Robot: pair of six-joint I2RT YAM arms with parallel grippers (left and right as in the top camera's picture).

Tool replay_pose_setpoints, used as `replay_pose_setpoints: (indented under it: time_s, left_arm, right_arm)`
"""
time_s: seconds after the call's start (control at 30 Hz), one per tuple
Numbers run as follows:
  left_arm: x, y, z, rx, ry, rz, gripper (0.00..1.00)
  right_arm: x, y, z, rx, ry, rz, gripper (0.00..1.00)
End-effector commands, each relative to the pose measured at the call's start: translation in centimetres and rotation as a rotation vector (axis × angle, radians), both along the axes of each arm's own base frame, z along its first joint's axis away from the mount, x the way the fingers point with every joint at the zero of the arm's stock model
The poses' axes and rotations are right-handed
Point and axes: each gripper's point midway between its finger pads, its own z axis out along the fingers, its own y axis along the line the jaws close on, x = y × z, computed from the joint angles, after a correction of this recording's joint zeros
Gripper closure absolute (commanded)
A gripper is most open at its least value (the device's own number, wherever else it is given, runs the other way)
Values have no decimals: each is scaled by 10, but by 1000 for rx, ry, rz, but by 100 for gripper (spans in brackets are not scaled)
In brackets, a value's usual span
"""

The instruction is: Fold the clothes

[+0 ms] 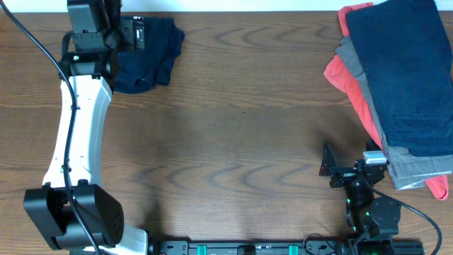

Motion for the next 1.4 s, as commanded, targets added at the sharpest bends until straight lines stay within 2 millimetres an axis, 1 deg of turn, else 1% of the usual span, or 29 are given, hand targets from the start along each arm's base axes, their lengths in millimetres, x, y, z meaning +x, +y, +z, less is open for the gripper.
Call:
replay_pose_setpoints:
  time_s: [0.0, 0.27, 0.37, 0.4, 0.47, 0.57, 0.7, 0.77, 0.87, 0.97, 1.07, 1.13, 1.23, 1.37]
  left_arm:
    - [1, 1, 0, 2, -1, 11, 2]
    - [1, 1, 1, 2, -1, 11, 2]
    - [-6, -2, 4, -6, 7, 1, 2]
    - [-12, -4, 4, -14, 25, 3, 2]
    - [-25, -9, 10, -67, 33, 28, 2]
    - [-41, -18, 29, -148, 1, 63, 2]
    - [-68, -34, 51, -159, -50, 32, 2]
    - [-81, -39, 59, -160, -81, 17, 2]
    - [-101, -43, 67, -166, -161, -2, 2]
    - [-118, -45, 70, -176, -250, -26, 2]
    - [-136, -45, 65, -178, -335, -34, 2]
    - [-149, -45, 57, -180, -373, -39, 2]
    - [-168, -44, 40, -187, -405, -39, 2]
    - [-188, -44, 17, -187, -404, -38, 2]
  right_arm:
    - [0, -3, 0, -12, -3, -14, 1]
    - [0, -3, 0, -13, -3, -14, 1]
    - [0, -3, 0, -13, -2, -14, 1]
    - [0, -3, 0, -13, -2, -14, 1]
    - [0, -3, 0, -13, -2, -14, 1]
    - [0, -3, 0, -13, -2, -14, 1]
    - [0, -3, 0, -13, -2, -14, 1]
    - [0, -3, 0, -13, -2, -14, 1]
    - [0, -3, 0, -13, -2, -14, 1]
    - [0, -3, 0, -13, -1, -14, 1]
    - [0, -3, 0, -13, -1, -14, 1]
    - [0, -3, 0, -13, -1, -14, 1]
    - [0, -3, 0, -13, -1, -14, 1]
    - [0, -3, -1, -13, -1, -14, 1]
